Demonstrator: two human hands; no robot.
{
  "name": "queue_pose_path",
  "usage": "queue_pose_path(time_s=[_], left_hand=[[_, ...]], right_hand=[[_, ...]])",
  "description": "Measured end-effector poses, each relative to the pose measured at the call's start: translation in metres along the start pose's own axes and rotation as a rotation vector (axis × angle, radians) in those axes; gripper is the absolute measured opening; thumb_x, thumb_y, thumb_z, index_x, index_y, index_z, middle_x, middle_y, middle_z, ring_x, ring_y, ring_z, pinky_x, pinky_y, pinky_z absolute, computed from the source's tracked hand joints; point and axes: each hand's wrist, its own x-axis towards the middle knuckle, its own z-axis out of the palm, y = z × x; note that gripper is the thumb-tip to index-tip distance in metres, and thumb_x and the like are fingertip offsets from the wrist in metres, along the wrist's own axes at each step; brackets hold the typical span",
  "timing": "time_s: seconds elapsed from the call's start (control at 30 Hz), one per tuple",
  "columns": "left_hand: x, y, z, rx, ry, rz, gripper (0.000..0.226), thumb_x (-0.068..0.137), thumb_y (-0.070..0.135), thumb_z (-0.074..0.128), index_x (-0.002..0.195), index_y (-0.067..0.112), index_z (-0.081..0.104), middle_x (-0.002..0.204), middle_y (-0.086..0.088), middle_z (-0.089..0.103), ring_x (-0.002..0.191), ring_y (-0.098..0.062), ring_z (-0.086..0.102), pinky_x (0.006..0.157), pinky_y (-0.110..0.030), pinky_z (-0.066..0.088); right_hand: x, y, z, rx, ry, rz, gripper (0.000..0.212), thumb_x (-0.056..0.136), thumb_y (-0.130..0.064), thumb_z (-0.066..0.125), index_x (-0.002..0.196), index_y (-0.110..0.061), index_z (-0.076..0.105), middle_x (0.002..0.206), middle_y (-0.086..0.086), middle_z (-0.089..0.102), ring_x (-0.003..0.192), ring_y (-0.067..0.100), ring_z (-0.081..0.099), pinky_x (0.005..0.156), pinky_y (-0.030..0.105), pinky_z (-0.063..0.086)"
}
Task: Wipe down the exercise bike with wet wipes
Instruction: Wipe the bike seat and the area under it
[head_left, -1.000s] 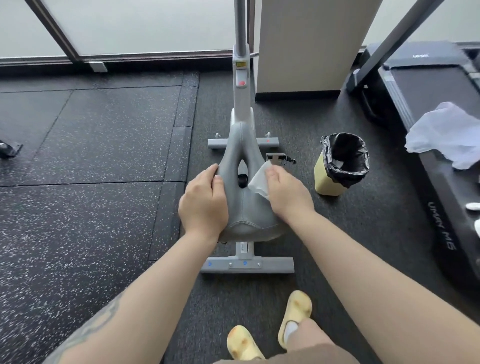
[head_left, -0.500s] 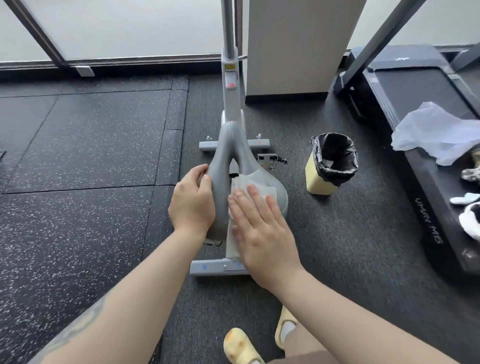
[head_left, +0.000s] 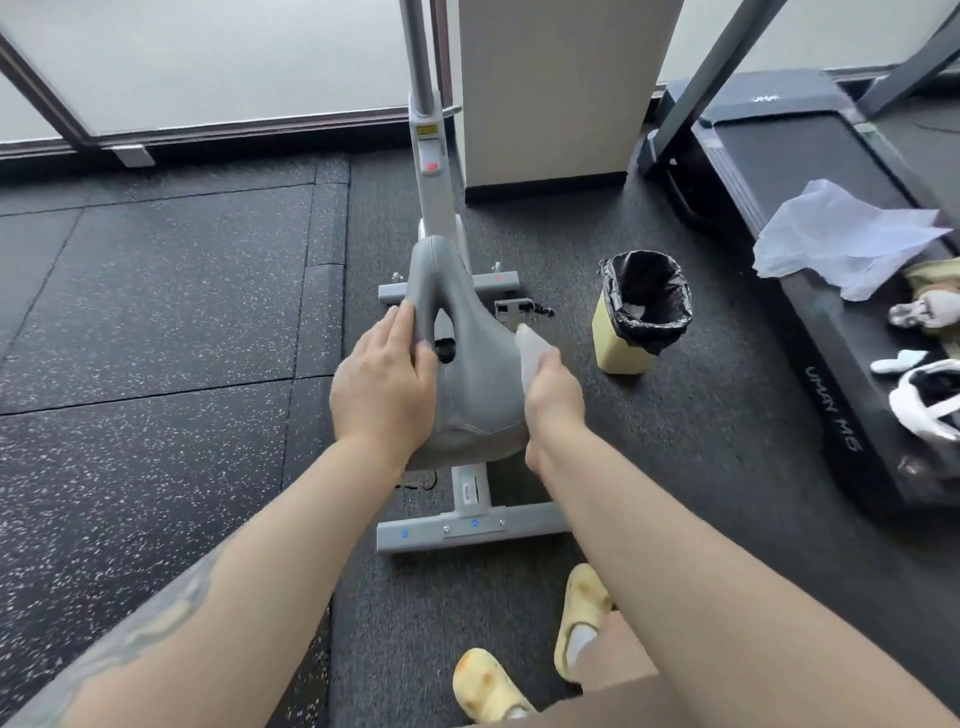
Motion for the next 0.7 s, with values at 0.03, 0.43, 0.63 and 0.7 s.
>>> queue_pose_path(time_s=[0.03, 0.43, 0.63, 0.7], left_hand=[[0.003, 0.001, 0.000, 0.043, -0.054, 0.015, 0.055, 0.101, 0.036, 0.034, 0.153, 0.022, 0.024, 0.158, 0.003, 0.029, 0.143, -0.017, 0.029, 0.112, -0.036, 0.027], [0.016, 0.049, 0.014, 0.333, -0.220, -0.095, 0.079, 0.095, 0.064, 0.018, 0.155, 0.018, -0.005, 0.162, -0.014, -0.008, 0.149, -0.028, 0.001, 0.118, -0.048, 0.012], [0.058, 0.058, 0.016, 0.270, -0.234, -0.166, 0.084, 0.093, 0.062, 0.036, 0.154, 0.023, -0.007, 0.162, -0.009, -0.005, 0.145, -0.032, 0.013, 0.111, -0.048, 0.025], [0.066, 0.058, 0.016, 0.236, -0.213, -0.186, 0.081, 0.093, 0.059, 0.040, 0.154, 0.029, -0.003, 0.163, -0.004, -0.002, 0.143, -0.032, 0.018, 0.108, -0.049, 0.029]], right_hand=[[-0.013, 0.010, 0.004, 0.122, 0.021, 0.037, 0.041, 0.100, -0.043, 0.028, 0.125, -0.021, 0.051, 0.126, 0.004, 0.057, 0.107, 0.024, 0.051, 0.099, 0.037, 0.038], [-0.027, 0.021, -0.002, 0.097, -0.012, -0.170, 0.042, 0.105, -0.032, 0.026, 0.143, -0.021, 0.037, 0.141, -0.005, 0.043, 0.132, 0.014, 0.038, 0.109, 0.028, 0.029], [0.003, 0.029, -0.008, 0.019, -0.170, -0.354, 0.058, 0.094, -0.049, 0.027, 0.143, -0.020, 0.040, 0.147, -0.002, 0.043, 0.136, 0.010, 0.037, 0.114, 0.035, 0.029], [0.027, 0.014, -0.015, -0.028, -0.324, -0.295, 0.053, 0.096, -0.045, 0.028, 0.135, -0.017, 0.050, 0.134, 0.001, 0.056, 0.127, 0.016, 0.048, 0.109, 0.039, 0.035]])
